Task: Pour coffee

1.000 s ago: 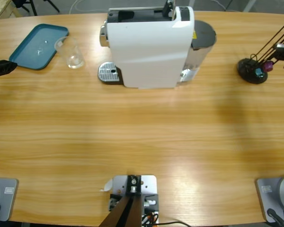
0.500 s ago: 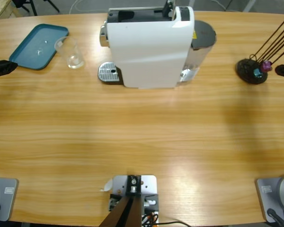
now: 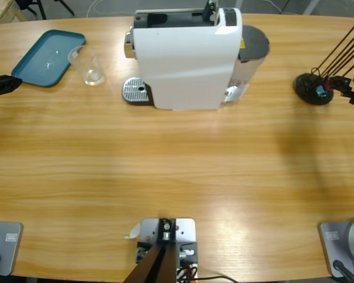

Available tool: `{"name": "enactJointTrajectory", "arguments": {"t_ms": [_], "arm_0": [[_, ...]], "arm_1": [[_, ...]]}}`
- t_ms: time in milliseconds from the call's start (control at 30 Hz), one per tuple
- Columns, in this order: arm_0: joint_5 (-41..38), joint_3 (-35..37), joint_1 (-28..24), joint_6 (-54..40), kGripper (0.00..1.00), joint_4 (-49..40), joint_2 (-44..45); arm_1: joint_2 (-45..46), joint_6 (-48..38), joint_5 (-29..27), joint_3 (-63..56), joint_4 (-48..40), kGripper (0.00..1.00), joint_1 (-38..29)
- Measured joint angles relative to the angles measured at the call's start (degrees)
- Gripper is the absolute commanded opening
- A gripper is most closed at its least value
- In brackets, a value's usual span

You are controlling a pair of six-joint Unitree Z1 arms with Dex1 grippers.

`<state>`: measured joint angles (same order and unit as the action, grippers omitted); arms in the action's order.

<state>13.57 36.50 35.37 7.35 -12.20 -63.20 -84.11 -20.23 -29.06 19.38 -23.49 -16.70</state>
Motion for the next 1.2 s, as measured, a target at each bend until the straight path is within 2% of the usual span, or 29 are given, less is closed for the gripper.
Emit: {"name": "enactJointTrajectory", "arguments": {"t_ms": [200, 267, 333, 367, 400, 433, 500, 533, 1100, 1200], "arm_0": [[0.0, 0.0, 0.0, 0.0, 0.78, 0.0, 0.0], [0.0, 0.0, 0.0, 0.0, 0.78, 0.0, 0.0], [0.0, 0.0, 0.0, 0.0, 0.78, 0.0, -0.2], [0.0, 0.0, 0.0, 0.0, 0.78, 0.0, -0.2], [0.0, 0.0, 0.0, 0.0, 0.78, 0.0, -0.3], [0.0, 0.0, 0.0, 0.0, 0.78, 0.0, -0.5], [0.0, 0.0, 0.0, 0.0, 0.78, 0.0, -0.7], [0.0, 0.0, 0.0, 0.0, 0.78, 0.0, -0.8], [0.0, 0.0, 0.0, 0.0, 0.78, 0.0, -1.3], [0.0, 0.0, 0.0, 0.0, 0.78, 0.0, -1.4]], "arm_1": [[-3.8, 0.0, 0.0, -1.3, -4.7, 0.67, 0.0], [-4.8, 0.0, 0.0, -1.3, -5.9, 0.595, 0.0], [-5.8, 0.0, 0.0, -1.3, -6.8, 0.575, 0.0], [-6.3, 0.0, 0.0, -1.3, -7.2, 0.492, 0.0], [-6.8, 0.0, 0.0, -1.3, -7.6, 0.457, 0.0], [-7.1, 0.0, 0.0, -1.3, -8.1, 0.36, 0.0], [-7.9, 0.0, 0.0, -1.3, -8.7, 0.043, 0.0], [-8.2, 0.0, 0.0, -1.3, -8.9, 0.0, 0.0], [-9.6, -0.3, -1.6, -1.4, -10.1, 0.0, -0.7], [-8.7, 0.3, -1.6, -1.0, -8.2, 0.0, -0.7]]}}
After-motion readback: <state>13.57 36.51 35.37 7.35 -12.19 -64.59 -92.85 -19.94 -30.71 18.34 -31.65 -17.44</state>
